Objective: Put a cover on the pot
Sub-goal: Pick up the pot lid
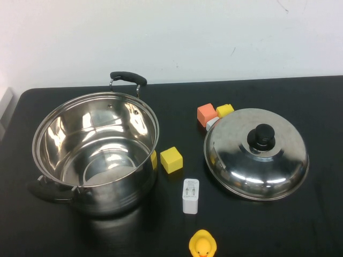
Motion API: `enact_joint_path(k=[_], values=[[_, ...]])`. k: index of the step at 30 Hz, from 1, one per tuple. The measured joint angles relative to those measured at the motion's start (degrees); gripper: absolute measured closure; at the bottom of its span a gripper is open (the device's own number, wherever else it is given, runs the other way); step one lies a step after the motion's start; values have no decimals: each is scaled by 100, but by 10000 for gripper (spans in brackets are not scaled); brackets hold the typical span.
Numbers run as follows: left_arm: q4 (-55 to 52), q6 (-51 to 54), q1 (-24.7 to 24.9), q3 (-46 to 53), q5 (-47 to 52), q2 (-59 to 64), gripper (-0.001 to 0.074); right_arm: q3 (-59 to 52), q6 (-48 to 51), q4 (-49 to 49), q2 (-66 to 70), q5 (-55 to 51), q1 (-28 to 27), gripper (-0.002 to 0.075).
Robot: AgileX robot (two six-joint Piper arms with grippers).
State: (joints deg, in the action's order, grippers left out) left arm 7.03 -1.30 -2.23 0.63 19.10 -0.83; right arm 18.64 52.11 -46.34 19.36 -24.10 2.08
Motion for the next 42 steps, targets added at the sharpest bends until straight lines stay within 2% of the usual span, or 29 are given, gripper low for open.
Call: enact_joint_path(k=[2, 5, 7, 9, 12, 15, 18, 28, 42], values=[[0, 0, 0, 0, 0, 0, 737, 169, -447, 723, 473, 363, 43, 727], [0, 0, 0, 0, 0, 0, 737, 219, -2204, 2408, 1198, 1441, 277, 697], [0, 0, 0, 0, 0, 0, 737, 219, -3661, 3609, 1712, 2462, 460, 640], [0, 0, 0, 0, 0, 0, 737, 219, -4632, 4231, 2251, 3718, 592, 561], [0, 0, 0, 0, 0, 0, 737, 257, -5211, 4598, 3293, 5617, 786, 400], [0, 0, 0, 0, 0, 0, 738, 292, -5359, 4810, 4527, 7288, 932, 245], [0, 0, 0, 0, 0, 0, 738, 315, -5430, 5104, 5570, 8458, 1090, 187], [0, 0, 0, 0, 0, 0, 737, 1003, -5434, 5581, 7727, 8867, 1482, 165], [0, 0, 0, 0, 0, 0, 737, 1420, -5434, 5639, 8840, 8902, 1504, 165]])
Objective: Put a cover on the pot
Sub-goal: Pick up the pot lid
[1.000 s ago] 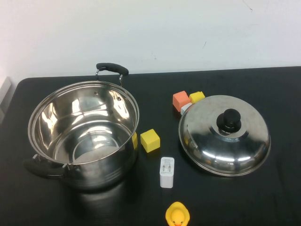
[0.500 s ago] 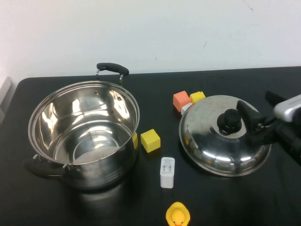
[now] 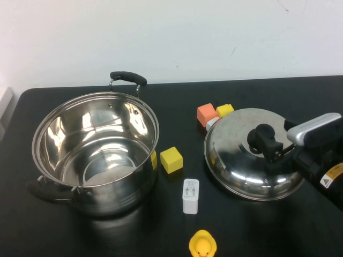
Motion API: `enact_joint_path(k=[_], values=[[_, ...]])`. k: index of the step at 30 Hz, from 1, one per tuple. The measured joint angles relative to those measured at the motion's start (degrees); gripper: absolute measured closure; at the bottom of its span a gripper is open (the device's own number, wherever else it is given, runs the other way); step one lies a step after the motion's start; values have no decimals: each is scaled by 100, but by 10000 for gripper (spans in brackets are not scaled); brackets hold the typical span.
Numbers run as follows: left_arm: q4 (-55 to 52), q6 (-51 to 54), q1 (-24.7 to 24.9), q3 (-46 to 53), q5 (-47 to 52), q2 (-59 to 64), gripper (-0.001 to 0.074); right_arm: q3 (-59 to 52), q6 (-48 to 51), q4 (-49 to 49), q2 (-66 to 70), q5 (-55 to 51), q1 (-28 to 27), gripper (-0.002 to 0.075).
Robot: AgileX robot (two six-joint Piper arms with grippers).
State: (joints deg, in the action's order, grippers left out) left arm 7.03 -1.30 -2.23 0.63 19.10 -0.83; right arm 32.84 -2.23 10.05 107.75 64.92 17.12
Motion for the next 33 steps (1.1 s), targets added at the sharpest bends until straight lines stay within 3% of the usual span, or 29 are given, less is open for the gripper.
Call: enact_joint_path(k=[17, 21, 27, 28, 29, 30, 33], values=[[0, 0, 0, 0, 0, 0, 737, 543, 0, 158, 759, 12, 13, 170], [0, 0, 0, 0, 0, 0, 737, 563, 0, 158, 814, 114, 16, 240], [0, 0, 0, 0, 0, 0, 737, 563, 0, 106, 790, 108, 25, 240], [0, 0, 0, 0, 0, 0, 737, 563, 0, 106, 745, 102, 28, 292], [0, 0, 0, 0, 0, 0, 737, 539, -17, 114, 658, 50, 28, 399], [0, 0, 0, 0, 0, 0, 737, 497, -43, 103, 563, 19, 28, 363], [0, 0, 0, 0, 0, 0, 737, 386, -43, 88, 39, -91, 28, 374]])
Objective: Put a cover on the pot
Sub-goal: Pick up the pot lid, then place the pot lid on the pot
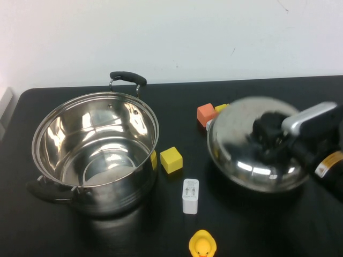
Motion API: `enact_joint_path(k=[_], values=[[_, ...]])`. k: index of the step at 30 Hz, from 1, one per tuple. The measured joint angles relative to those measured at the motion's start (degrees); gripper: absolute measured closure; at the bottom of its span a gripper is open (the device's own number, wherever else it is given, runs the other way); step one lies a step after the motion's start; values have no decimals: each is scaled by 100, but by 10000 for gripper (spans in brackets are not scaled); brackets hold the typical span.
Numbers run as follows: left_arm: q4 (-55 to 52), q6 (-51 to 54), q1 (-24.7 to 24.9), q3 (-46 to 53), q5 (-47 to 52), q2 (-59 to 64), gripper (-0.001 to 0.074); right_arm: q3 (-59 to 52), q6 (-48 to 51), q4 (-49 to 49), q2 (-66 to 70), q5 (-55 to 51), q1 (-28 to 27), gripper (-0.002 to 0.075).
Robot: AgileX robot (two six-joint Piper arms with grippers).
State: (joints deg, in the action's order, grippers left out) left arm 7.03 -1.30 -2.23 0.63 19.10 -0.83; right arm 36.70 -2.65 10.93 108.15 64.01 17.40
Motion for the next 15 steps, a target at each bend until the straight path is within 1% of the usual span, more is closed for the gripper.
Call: enact_joint_path(k=[3, 6, 9, 12, 15], values=[[0, 0, 0, 0, 0, 0, 737, -41, 22, 0, -695, -337, 0, 375], [0, 0, 0, 0, 0, 0, 737, -41, -2, 91, -1426, -969, 34, 374], [0, 0, 0, 0, 0, 0, 737, 17, -302, 278, -2087, -1758, 186, 374], [0, 0, 0, 0, 0, 0, 737, 313, -856, 698, -2457, -2695, 508, 375], [0, 0, 0, 0, 0, 0, 737, 820, -1288, 1000, -2548, -3549, 1029, 375]])
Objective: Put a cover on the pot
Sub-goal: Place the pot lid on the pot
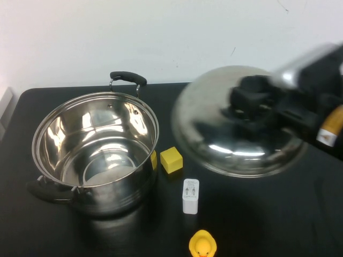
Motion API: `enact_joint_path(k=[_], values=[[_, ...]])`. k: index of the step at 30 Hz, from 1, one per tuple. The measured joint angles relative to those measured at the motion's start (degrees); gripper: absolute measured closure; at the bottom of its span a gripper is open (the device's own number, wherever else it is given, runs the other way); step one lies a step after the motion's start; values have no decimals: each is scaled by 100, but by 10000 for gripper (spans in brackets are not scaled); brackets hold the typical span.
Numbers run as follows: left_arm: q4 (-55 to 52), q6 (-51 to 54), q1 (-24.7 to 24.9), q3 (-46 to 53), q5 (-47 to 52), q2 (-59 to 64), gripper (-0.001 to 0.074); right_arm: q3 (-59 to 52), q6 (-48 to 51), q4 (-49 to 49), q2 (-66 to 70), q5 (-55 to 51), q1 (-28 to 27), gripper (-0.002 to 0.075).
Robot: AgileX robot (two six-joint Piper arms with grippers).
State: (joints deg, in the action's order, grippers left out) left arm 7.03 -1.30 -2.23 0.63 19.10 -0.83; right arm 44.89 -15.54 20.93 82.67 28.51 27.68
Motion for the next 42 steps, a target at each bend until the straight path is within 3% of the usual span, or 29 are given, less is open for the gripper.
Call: enact_joint_path(k=[6, 14, 26, 42], values=[[0, 0, 0, 0, 0, 0, 737, 1433, 576, -439, 442, -1622, 1066, 375], [0, 0, 0, 0, 0, 0, 737, 3441, 3151, -2830, 1904, -2619, 2057, 375], [0, 0, 0, 0, 0, 0, 737, 5646, 2897, -3086, 3775, -3155, 2122, 375], [0, 0, 0, 0, 0, 0, 737, 5810, 2884, -3248, 4046, -3130, 2122, 374]])
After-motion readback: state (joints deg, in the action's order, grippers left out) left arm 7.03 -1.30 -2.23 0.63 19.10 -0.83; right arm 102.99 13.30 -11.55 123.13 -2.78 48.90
